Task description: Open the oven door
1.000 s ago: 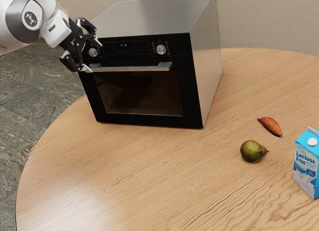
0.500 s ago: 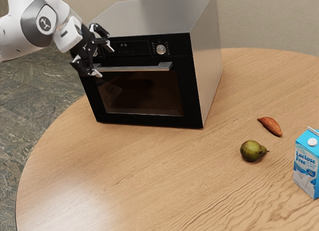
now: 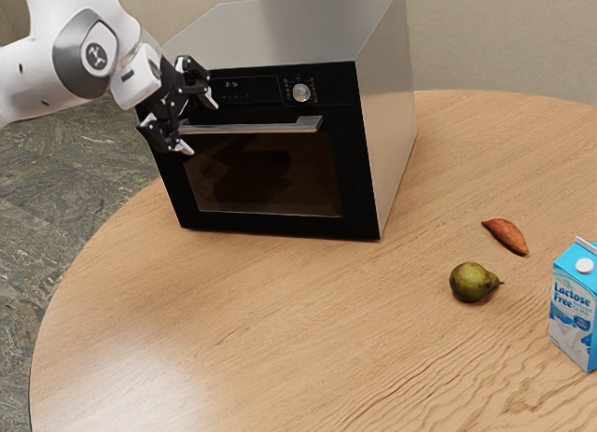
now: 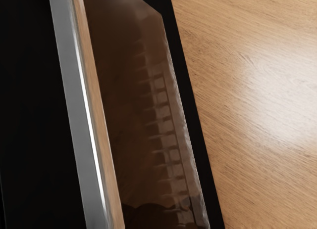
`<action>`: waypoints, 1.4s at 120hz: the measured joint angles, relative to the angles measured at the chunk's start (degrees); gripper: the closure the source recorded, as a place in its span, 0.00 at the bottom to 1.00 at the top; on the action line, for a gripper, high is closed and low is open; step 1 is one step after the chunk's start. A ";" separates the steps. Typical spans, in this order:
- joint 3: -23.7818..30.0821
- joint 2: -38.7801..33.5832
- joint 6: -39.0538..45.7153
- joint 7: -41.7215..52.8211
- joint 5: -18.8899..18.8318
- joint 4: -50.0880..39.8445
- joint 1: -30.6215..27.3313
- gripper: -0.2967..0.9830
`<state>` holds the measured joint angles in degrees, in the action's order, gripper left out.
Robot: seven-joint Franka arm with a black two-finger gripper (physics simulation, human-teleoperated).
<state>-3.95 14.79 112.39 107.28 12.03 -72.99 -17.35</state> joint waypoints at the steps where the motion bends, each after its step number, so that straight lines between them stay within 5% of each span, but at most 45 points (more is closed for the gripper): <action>1: 0.00 0.00 0.03 0.02 -0.02 -0.02 0.01 0.23; 119: 0.29 -1.03 5.75 0.98 -1.01 -7.44 0.09 0.24; 142: 0.10 -15.90 11.64 0.97 -1.06 -28.40 -0.13 0.24; 155: 3.17 -30.03 18.79 0.64 -1.78 -51.05 -0.89 0.28; 162: 6.73 -45.21 20.79 0.25 -3.14 -62.09 -0.41 0.28; 168: 7.63 -61.74 18.17 -0.07 -4.99 -62.99 -0.35 0.26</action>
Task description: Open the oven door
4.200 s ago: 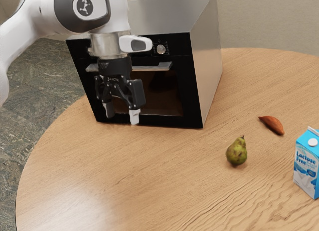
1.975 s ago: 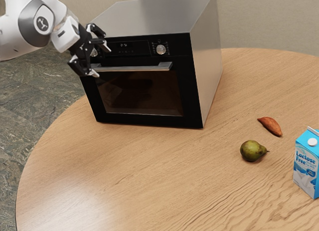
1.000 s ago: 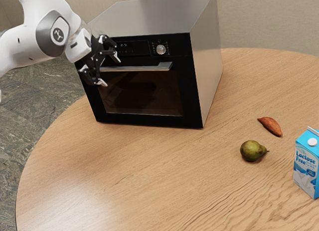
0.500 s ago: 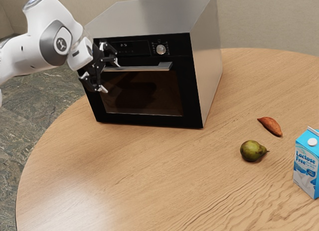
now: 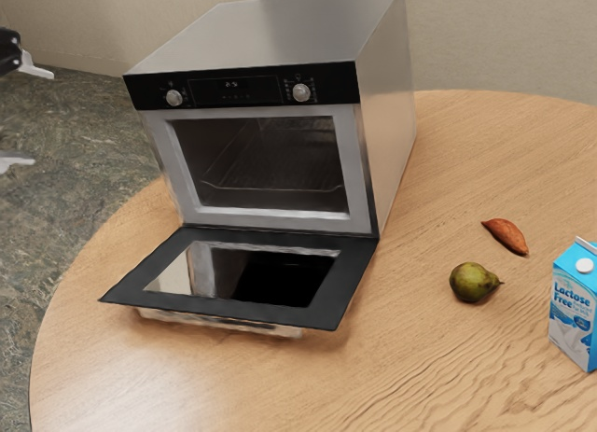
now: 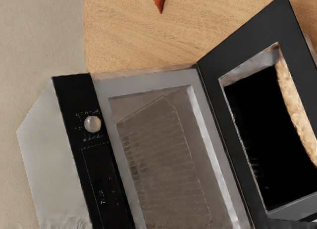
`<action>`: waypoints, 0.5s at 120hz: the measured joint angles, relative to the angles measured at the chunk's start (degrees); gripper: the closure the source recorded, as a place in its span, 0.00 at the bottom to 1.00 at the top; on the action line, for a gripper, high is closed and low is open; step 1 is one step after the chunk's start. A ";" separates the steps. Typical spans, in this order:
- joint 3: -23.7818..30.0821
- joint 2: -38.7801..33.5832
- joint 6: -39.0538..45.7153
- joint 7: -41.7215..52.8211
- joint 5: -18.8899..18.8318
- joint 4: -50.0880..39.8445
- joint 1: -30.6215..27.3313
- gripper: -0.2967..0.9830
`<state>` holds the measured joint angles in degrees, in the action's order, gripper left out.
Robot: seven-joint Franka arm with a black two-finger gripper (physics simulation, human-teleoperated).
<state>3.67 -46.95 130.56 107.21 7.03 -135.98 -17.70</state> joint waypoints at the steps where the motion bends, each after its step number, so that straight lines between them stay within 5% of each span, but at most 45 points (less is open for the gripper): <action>1: 0.02 -1.69 -0.89 -0.06 -0.13 2.56 0.04 0.26; 8: 0.76 -0.65 -7.75 -1.04 1.60 23.23 0.21 0.25; 17: 13.11 25.09 -17.46 -6.33 -1.55 55.07 -0.14 0.24; 23: 19.48 39.93 -23.19 -10.94 -5.66 67.19 0.16 0.24; 37: 21.42 56.88 -32.49 -22.61 -8.62 74.34 0.86 0.24; 60: 19.69 62.22 -43.16 -45.36 -9.69 73.22 -0.44 0.23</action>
<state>23.36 15.28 87.39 61.85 -2.66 -62.75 -18.14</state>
